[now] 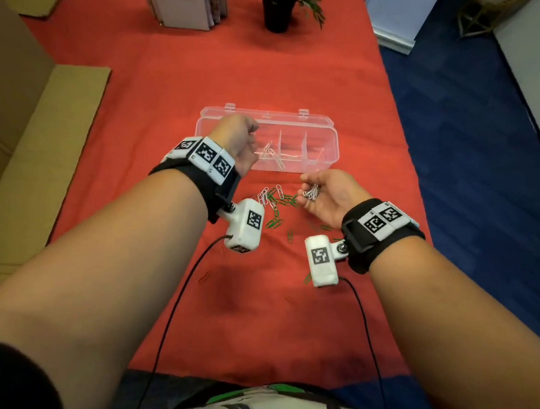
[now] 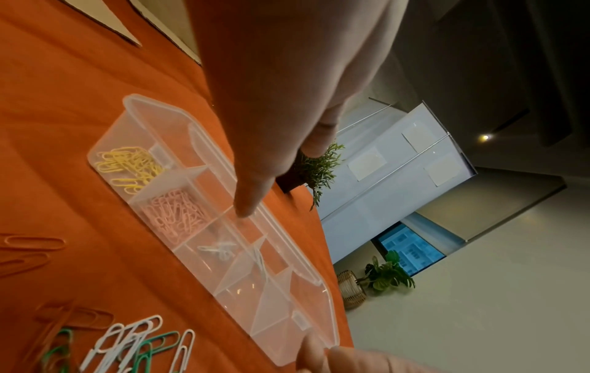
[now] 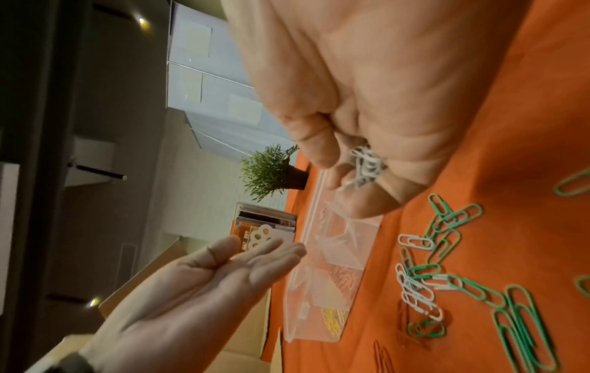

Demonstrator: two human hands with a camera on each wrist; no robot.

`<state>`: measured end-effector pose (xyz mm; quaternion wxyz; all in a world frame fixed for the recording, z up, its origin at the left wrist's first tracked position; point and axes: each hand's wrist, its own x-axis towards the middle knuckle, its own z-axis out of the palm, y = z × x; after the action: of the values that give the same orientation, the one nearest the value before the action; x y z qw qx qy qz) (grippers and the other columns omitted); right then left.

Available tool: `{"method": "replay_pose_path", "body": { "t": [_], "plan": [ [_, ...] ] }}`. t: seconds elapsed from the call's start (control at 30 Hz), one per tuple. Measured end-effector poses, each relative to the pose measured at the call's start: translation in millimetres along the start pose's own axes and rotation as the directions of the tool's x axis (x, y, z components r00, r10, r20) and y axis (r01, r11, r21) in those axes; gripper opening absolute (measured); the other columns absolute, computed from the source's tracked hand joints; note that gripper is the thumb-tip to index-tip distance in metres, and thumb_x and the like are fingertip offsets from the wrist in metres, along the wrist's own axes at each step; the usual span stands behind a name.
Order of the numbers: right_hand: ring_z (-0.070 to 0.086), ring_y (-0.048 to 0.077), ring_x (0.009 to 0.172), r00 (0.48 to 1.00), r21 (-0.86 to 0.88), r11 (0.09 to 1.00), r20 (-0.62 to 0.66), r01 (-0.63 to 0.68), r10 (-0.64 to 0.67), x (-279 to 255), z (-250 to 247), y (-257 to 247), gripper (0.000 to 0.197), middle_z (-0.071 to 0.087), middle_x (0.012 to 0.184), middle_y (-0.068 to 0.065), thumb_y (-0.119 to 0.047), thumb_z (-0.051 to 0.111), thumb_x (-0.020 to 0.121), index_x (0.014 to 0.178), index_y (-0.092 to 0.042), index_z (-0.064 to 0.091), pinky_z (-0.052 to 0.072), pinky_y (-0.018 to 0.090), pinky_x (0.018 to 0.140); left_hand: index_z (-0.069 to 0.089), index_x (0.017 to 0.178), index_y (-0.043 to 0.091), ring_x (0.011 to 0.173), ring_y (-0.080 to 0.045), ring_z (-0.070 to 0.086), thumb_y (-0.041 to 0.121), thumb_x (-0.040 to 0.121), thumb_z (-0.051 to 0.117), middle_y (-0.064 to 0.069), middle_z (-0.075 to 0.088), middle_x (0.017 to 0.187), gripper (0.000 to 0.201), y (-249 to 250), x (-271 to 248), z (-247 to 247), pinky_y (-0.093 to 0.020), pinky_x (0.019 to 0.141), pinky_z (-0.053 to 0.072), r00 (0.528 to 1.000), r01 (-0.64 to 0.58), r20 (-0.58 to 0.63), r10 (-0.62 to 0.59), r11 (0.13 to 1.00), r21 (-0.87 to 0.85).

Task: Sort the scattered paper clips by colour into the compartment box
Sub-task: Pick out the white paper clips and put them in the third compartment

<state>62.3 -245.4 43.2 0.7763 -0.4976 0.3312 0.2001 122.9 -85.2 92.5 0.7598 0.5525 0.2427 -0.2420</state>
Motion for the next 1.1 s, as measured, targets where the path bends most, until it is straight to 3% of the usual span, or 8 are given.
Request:
{"method": "replay_pose_path", "body": {
  "t": [0.1,0.17,0.37,0.5,0.67,0.8,0.97,1.1],
  "plan": [
    [0.050,0.014,0.063,0.997,-0.145,0.987,-0.018,0.075,-0.079,5,8,-5,0.024,0.048,0.074,0.007,0.008,0.033,0.091,0.082,-0.004,0.051,0.047,0.018,0.045,0.037,0.067,0.016,0.044,-0.008,0.026,0.002,0.087,0.033,0.005,0.026,0.058,0.025,-7,-4,-17,-0.013,0.054,0.038,0.999,-0.045,-0.006,0.046,0.999,0.012],
    [0.049,0.013,0.061,0.978,-0.339,0.922,-0.021,0.189,-0.208,13,19,-12,0.029,0.049,0.075,0.005,0.012,0.033,0.089,0.079,-0.008,0.051,0.045,0.018,0.047,0.045,0.072,0.018,0.049,-0.005,0.035,0.002,0.088,0.038,0.004,0.037,0.064,0.024,-17,-10,-31,-0.016,0.044,0.033,0.999,-0.043,-0.029,0.045,0.997,0.068],
    [0.058,0.016,0.070,0.875,-0.682,0.627,0.037,0.375,-0.483,36,60,-26,0.034,0.059,0.079,-0.002,0.007,0.040,0.084,0.073,-0.021,0.054,0.055,0.031,0.071,0.061,0.096,0.011,0.069,-0.014,0.048,-0.001,0.087,0.049,-0.001,0.054,0.080,0.019,-62,-24,-81,-0.019,0.055,0.035,0.963,-0.107,-0.186,0.195,0.910,0.401],
    [0.062,0.023,0.094,0.861,-0.834,0.401,0.159,0.379,-0.482,42,74,-26,0.036,0.061,0.116,0.010,0.001,0.039,0.089,0.116,-0.012,0.058,0.050,0.027,0.077,0.058,0.116,0.007,0.091,-0.017,0.054,0.005,0.088,0.053,-0.009,0.062,0.109,0.029,-83,-27,-105,-0.028,0.077,0.046,0.939,-0.082,-0.260,0.227,0.878,0.471],
    [0.052,0.024,0.123,0.839,-0.832,0.393,0.148,0.392,-0.523,44,68,-25,0.054,0.056,0.133,0.011,0.009,0.035,0.083,0.131,-0.009,0.052,0.041,0.035,0.107,0.061,0.114,0.009,0.104,-0.025,0.061,0.000,0.084,0.052,-0.013,0.064,0.116,0.033,-92,-27,-121,-0.035,0.100,0.046,0.941,-0.044,-0.244,0.234,0.801,0.597],
    [0.064,0.023,0.096,0.782,-0.844,0.372,0.085,0.386,-0.617,30,50,-16,0.032,0.069,0.101,0.009,0.001,0.042,0.084,0.099,-0.010,0.068,0.051,0.031,0.088,0.065,0.108,0.019,0.102,-0.027,0.061,0.003,0.075,0.052,-0.009,0.064,0.109,0.039,-98,-25,-131,-0.038,0.099,0.046,0.916,-0.013,-0.248,0.315,0.642,0.767],
    [0.063,0.033,0.099,0.874,-0.990,0.029,0.111,0.141,-0.473,18,23,16,0.024,0.069,0.102,0.020,-0.003,0.048,0.083,0.094,0.000,0.069,0.047,0.031,0.086,0.063,0.116,0.019,0.110,-0.033,0.053,0.001,0.077,0.047,-0.012,0.057,0.116,0.046,-96,-30,-129,-0.034,0.101,0.039,0.885,0.007,-0.190,0.425,0.397,0.918],
    [0.055,0.039,0.107,0.847,-0.994,-0.044,0.108,0.100,-0.520,26,17,41,0.024,0.054,0.116,0.023,-0.009,0.053,0.086,0.106,0.002,0.059,0.045,0.040,0.091,0.061,0.120,0.020,0.109,-0.035,0.047,-0.004,0.077,0.043,-0.012,0.055,0.115,0.052,-96,-28,-132,-0.036,0.096,0.040,0.872,-0.002,-0.144,0.467,0.298,0.955]
  ]
}}
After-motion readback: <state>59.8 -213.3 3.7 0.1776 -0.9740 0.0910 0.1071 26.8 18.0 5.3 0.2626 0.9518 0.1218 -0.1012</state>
